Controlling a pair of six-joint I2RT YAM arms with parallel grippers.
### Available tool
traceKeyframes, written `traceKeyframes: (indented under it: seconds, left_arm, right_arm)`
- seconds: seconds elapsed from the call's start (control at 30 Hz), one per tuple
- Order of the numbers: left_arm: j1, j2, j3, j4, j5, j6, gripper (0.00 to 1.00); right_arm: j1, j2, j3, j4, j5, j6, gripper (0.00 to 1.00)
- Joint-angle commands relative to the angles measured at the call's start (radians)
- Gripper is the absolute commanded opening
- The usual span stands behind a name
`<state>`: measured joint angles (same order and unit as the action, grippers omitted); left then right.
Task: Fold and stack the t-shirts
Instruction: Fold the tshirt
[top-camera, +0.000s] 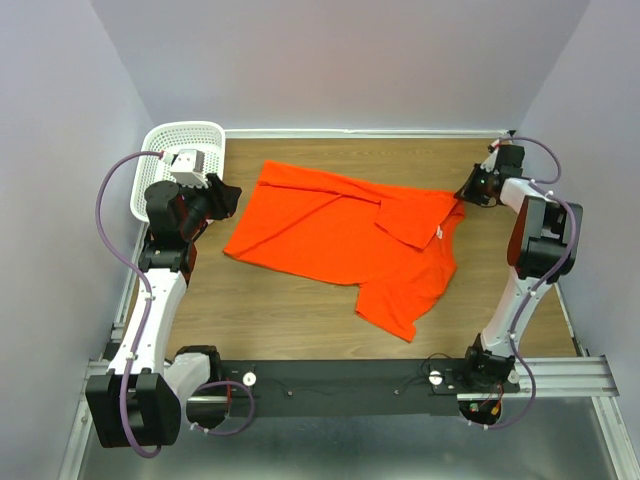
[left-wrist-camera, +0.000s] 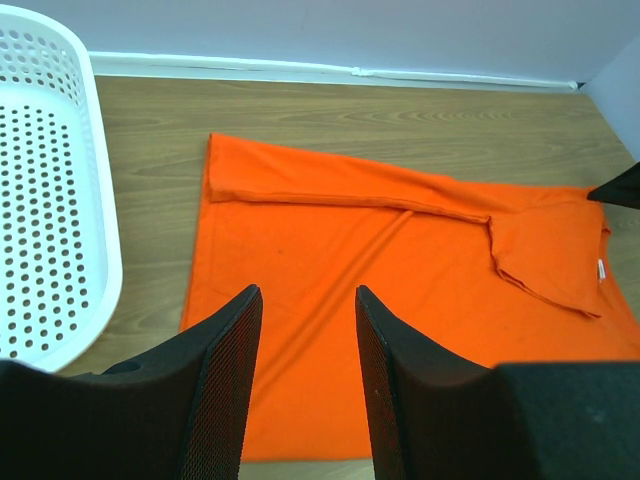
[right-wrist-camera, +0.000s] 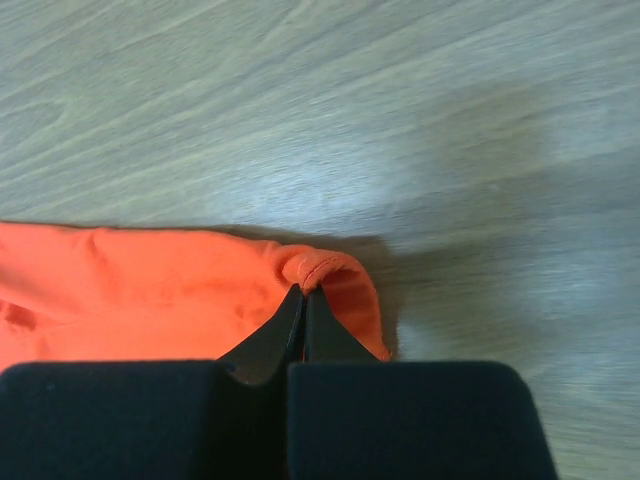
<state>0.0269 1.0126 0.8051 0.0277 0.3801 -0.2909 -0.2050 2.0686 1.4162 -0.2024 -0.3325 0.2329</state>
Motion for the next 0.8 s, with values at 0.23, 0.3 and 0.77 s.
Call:
traceKeyframes:
  seconds: [0.23,0.3,0.77]
  left_arm:
    - [0.007,0.063,-0.014,0.006,0.059,0.006,0.51]
    - [0.007,0.095,-0.009,0.005,0.066,-0.008,0.51]
    - [-0.236,0.774,0.523,-0.192,-0.32,-0.217,0.51]
  right_arm:
    - [-0.068,0.016,0.03,0.018,0.01,-0.052,0.01]
    - [-0.088,0.027,0.041,0.02,0.009,-0.053,0.01]
    - [-0.111,0.093,0.087,0.02,-0.062,-0.066,0.01]
